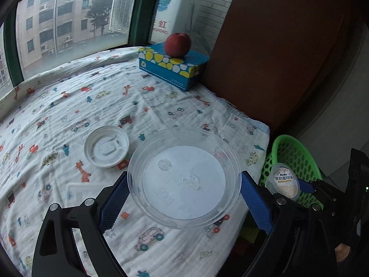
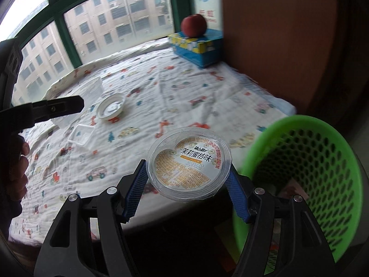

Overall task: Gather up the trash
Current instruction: 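Carry the round lid and dessert cup over the green basket with both tools, then open both tools over the basket to drop the lid and cup, then move both empty tools back over the white lid and clear box on the bed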

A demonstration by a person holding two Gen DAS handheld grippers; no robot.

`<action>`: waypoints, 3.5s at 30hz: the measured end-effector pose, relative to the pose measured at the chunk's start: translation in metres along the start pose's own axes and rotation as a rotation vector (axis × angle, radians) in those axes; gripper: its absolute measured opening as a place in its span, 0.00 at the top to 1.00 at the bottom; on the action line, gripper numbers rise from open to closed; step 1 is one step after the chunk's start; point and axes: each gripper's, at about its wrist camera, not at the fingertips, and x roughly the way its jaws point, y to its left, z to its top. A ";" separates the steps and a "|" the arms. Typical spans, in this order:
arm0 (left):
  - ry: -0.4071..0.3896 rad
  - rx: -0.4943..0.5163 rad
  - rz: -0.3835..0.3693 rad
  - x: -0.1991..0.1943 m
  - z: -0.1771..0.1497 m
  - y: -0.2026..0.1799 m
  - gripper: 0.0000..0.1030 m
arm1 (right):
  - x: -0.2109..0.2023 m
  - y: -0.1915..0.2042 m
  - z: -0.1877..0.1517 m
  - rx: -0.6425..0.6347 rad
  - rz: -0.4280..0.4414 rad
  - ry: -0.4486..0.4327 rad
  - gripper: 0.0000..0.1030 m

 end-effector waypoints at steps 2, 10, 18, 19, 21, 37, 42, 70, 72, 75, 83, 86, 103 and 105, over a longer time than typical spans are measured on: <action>0.003 0.018 -0.018 0.003 0.001 -0.013 0.13 | -0.007 -0.016 -0.004 0.021 -0.032 -0.005 0.36; 0.021 0.102 -0.079 0.014 0.003 -0.071 0.13 | -0.030 -0.071 -0.023 0.109 -0.114 -0.017 0.36; 0.039 0.176 -0.121 0.024 0.003 -0.119 0.13 | -0.043 -0.113 -0.041 0.188 -0.165 -0.018 0.35; 0.043 0.186 -0.123 0.026 0.003 -0.125 0.13 | -0.044 -0.118 -0.044 0.197 -0.172 -0.017 0.35; 0.050 0.201 -0.128 0.029 0.002 -0.135 0.13 | -0.046 -0.125 -0.048 0.211 -0.181 -0.015 0.35; 0.095 0.259 -0.165 0.052 -0.001 -0.187 0.13 | -0.070 -0.164 -0.070 0.301 -0.204 -0.038 0.29; 0.104 0.279 -0.176 0.057 -0.004 -0.200 0.13 | -0.085 -0.170 -0.076 0.312 -0.224 -0.056 0.29; 0.164 0.317 -0.220 0.071 -0.023 -0.224 0.11 | -0.111 -0.173 -0.089 0.365 -0.220 -0.109 0.29; 0.150 0.314 -0.197 0.067 -0.023 -0.217 0.11 | -0.112 -0.170 -0.087 0.358 -0.214 -0.114 0.29; 0.124 0.301 -0.162 0.059 -0.023 -0.203 0.11 | -0.112 -0.164 -0.082 0.346 -0.204 -0.116 0.29; 0.087 0.204 -0.059 0.041 -0.023 -0.140 0.11 | -0.100 -0.138 -0.063 0.284 -0.157 -0.112 0.29; 0.078 0.159 -0.017 0.034 -0.023 -0.111 0.11 | -0.092 -0.126 -0.054 0.259 -0.135 -0.104 0.29; 0.072 -0.057 0.301 0.013 -0.044 0.069 0.09 | -0.040 -0.039 -0.007 0.108 0.014 -0.062 0.29; 0.088 -0.069 0.324 0.015 -0.047 0.086 0.09 | -0.034 -0.029 -0.003 0.092 0.028 -0.058 0.29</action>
